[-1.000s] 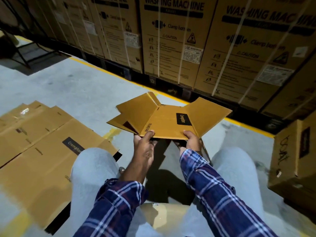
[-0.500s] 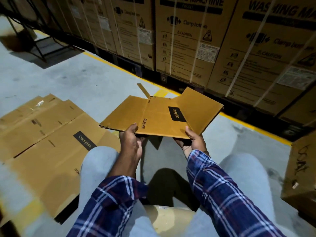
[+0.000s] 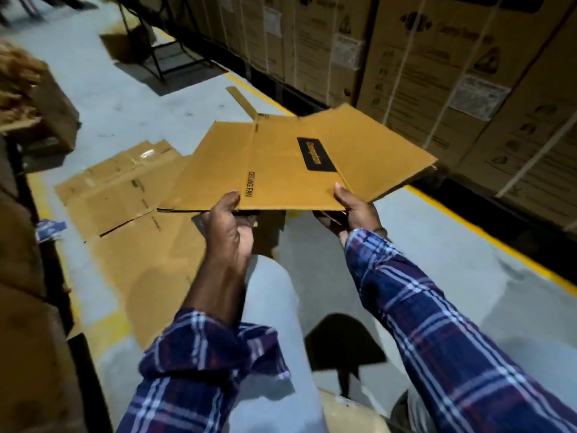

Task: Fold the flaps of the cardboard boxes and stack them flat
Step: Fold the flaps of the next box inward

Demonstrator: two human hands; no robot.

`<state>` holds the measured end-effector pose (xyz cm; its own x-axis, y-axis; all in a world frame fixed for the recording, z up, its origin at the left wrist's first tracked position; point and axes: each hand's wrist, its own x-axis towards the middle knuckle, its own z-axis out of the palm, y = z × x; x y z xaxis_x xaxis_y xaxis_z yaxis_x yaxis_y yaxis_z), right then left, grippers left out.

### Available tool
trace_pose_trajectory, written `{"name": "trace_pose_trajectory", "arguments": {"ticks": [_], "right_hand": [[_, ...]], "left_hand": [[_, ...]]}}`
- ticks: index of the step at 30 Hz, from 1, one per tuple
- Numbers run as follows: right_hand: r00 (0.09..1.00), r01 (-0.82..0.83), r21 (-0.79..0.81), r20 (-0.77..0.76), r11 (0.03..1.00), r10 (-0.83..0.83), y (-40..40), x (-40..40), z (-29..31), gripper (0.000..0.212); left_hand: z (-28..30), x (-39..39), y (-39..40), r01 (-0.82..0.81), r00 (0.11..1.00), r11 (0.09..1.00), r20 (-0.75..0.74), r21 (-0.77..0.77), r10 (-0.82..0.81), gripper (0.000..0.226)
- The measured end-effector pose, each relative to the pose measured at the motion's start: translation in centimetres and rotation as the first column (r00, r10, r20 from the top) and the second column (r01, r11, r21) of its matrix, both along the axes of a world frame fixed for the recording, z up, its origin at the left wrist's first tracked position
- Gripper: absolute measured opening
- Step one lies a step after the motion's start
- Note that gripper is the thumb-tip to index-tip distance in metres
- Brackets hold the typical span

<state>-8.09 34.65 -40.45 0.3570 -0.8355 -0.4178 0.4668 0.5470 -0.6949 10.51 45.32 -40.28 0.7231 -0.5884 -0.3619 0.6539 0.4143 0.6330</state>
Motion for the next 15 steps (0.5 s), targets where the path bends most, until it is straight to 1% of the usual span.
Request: {"name": "trace_pose_trajectory", "arguments": {"ticks": [2, 3, 4, 5, 6, 7, 8, 9, 10, 11, 13, 14, 15], "right_hand": [[0.984, 0.05, 0.0, -0.17, 0.999, -0.049, -0.5, 4.4, 0.3, 0.062], [0.965, 0.069, -0.016, -0.253, 0.997, -0.071, -0.8, 7.3, -0.1, 0.067], [0.951, 0.084, -0.014, -0.298, 0.996, -0.084, -1.2, 9.8, -1.1, 0.074], [0.941, 0.105, 0.011, -0.325, 0.994, -0.096, -0.8, 12.5, -1.9, 0.078], [0.935, 0.11, 0.03, -0.343, 0.993, -0.094, 0.3, 14.6, -2.2, 0.074], [0.929, 0.096, 0.05, -0.362, 0.994, -0.071, 1.9, 16.0, -1.8, 0.064], [0.922, 0.068, 0.058, -0.386, 0.996, -0.041, 3.3, 17.6, -2.4, 0.054], [0.9, 0.047, 0.068, -0.435, 0.997, -0.012, 4.2, 18.8, -3.6, 0.048], [0.879, 0.002, 0.098, -0.474, 0.995, 0.045, 5.0, 20.3, -5.2, 0.048], [0.856, -0.069, 0.141, -0.5, 0.988, 0.131, 5.5, 21.2, -6.6, 0.05], [0.791, -0.138, 0.208, -0.565, 0.968, 0.234, 4.9, 23.3, -9.3, 0.053], [0.719, -0.21, 0.258, -0.613, 0.943, 0.328, 4.7, 25.0, -10.9, 0.05], [0.633, -0.319, 0.285, -0.646, 0.904, 0.427, 4.6, 25.4, -11.0, 0.044]], "left_hand": [[-0.4, 3.6, 1.2, -0.097, 0.995, 0.995, 0.012, 0.008, 0.097, 0.055], [-0.8, 5.4, 2.0, -0.137, 0.99, 0.991, 0.017, 0.004, 0.137, 0.056], [-1.2, 6.9, 2.7, -0.169, 0.985, 0.986, 0.018, 0.007, 0.169, 0.052], [-2.0, 8.7, 3.7, -0.211, 0.978, 0.977, -0.002, 0.017, 0.211, 0.041], [-2.9, 10.1, 4.7, -0.242, 0.97, 0.97, -0.013, 0.03, 0.242, 0.032], [-3.9, 11.1, 5.8, -0.266, 0.963, 0.963, -0.022, 0.052, 0.268, 0.032], [-5.2, 12.2, 7.0, -0.289, 0.955, 0.955, -0.042, 0.066, 0.292, 0.046], [-6.6, 13.1, 8.2, -0.322, 0.942, 0.944, -0.078, 0.076, 0.328, 0.064], [-8.5, 14.1, 9.4, -0.356, 0.924, 0.932, -0.121, 0.069, 0.362, 0.074], [-10.0, 14.4, 10.4, -0.374, 0.91, 0.925, -0.164, 0.074, 0.381, 0.074], [-12.5, 14.0, 11.8, -0.34, 0.897, 0.93, -0.249, 0.142, 0.366, 0.064], [-14.2, 14.1, 12.5, -0.336, 0.883, 0.925, -0.283, 0.177, 0.375, 0.055], [-15.5, 13.8, 12.8, -0.333, 0.869, 0.918, -0.307, 0.215, 0.387, 0.047]]}}
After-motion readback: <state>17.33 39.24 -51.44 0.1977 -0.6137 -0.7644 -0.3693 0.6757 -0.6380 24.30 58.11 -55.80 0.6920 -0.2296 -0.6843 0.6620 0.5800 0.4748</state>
